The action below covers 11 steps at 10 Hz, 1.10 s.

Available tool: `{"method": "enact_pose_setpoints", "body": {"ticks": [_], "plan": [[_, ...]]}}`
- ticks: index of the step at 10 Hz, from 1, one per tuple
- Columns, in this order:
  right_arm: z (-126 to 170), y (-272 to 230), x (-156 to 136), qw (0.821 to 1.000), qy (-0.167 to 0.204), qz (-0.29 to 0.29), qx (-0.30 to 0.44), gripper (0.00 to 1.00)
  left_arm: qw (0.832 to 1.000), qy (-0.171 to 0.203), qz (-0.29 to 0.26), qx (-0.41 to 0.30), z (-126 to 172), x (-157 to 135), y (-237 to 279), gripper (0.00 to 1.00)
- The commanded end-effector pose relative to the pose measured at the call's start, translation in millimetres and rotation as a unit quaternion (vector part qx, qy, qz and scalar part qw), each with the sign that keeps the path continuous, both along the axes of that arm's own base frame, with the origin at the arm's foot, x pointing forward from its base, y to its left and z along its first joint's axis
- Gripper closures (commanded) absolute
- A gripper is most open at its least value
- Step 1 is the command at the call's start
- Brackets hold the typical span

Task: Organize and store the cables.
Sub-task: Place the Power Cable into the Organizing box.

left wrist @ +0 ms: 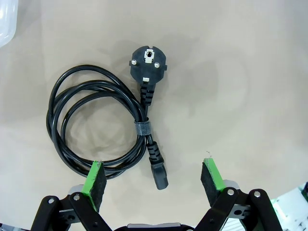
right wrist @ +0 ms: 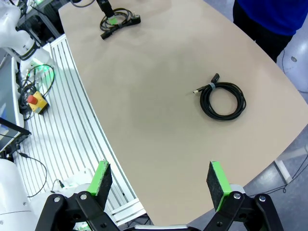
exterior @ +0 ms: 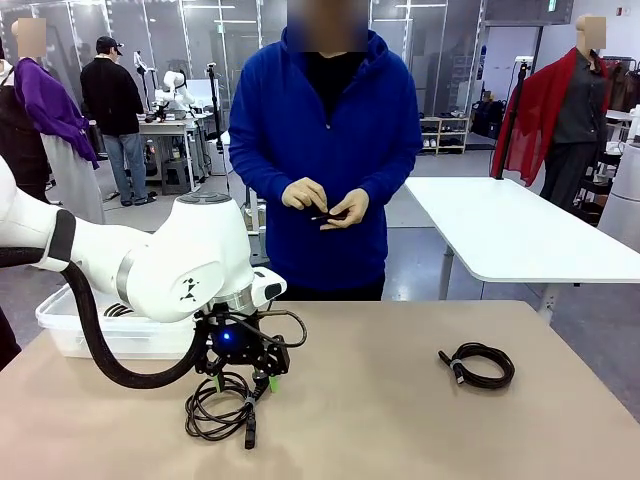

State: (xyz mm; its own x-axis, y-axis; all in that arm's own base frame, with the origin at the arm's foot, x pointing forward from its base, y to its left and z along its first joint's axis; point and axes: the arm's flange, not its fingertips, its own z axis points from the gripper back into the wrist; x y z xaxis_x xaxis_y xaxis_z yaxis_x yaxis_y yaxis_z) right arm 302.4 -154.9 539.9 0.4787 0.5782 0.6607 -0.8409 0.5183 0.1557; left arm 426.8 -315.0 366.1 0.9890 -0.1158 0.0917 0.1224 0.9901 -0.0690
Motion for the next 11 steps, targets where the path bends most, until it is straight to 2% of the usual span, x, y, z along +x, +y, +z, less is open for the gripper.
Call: {"method": "enact_pose_setpoints", "body": {"ticks": [1, 11], "plan": [[0.1, -0.4, 1.0, 1.000, -0.006, 0.007, 0.005, 0.00, 1.000, -0.009, 0.013, 0.005, -7.9, 2.4, -0.3, 0.00], [0.1, -0.4, 1.0, 1.000, -0.006, 0.007, 0.005, 0.00, 0.998, -0.013, 0.062, 0.008, -40.1, 16.7, -6.8, 0.00]]}}
